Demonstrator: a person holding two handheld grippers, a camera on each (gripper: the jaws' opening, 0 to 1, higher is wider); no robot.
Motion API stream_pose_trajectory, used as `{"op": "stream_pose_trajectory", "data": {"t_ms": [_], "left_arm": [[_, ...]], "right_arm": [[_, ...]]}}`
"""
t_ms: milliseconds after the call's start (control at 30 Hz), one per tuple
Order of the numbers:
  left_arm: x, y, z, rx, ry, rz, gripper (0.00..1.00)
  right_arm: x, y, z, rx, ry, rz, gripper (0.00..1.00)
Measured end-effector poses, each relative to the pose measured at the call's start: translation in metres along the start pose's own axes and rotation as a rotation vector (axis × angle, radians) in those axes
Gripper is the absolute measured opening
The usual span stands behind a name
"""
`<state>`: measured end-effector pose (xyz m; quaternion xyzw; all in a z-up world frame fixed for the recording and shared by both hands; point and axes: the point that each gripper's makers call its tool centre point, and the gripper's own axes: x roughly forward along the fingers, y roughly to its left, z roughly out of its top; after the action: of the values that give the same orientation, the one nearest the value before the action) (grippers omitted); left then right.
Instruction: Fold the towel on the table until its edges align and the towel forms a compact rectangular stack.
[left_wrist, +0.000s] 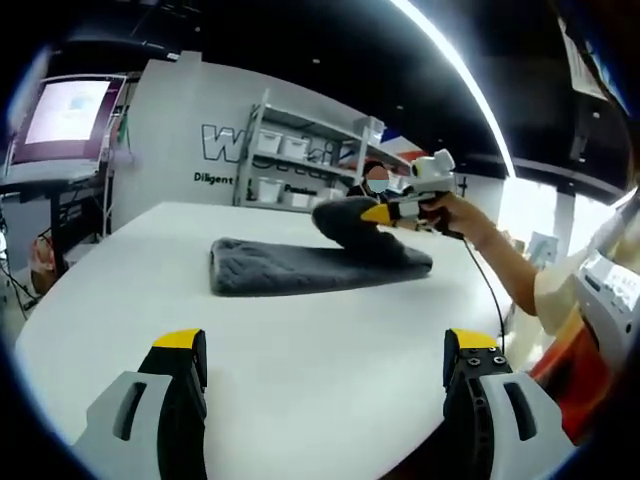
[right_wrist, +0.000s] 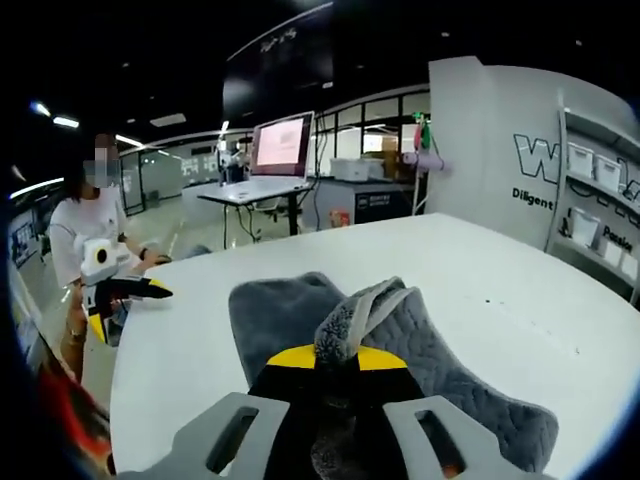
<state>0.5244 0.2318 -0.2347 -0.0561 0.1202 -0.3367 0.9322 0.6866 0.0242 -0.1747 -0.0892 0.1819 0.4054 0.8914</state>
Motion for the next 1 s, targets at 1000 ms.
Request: {"op": "stream_pose_trajectory", "data": {"t_ms": [1000], "left_arm": [[-0.014,0.014,0.001,-0.016,-0.026,0.031,0.97]], "right_arm": [[0.078,0.043,0.046,-0.097,0.012,0.087,0.07]]}}
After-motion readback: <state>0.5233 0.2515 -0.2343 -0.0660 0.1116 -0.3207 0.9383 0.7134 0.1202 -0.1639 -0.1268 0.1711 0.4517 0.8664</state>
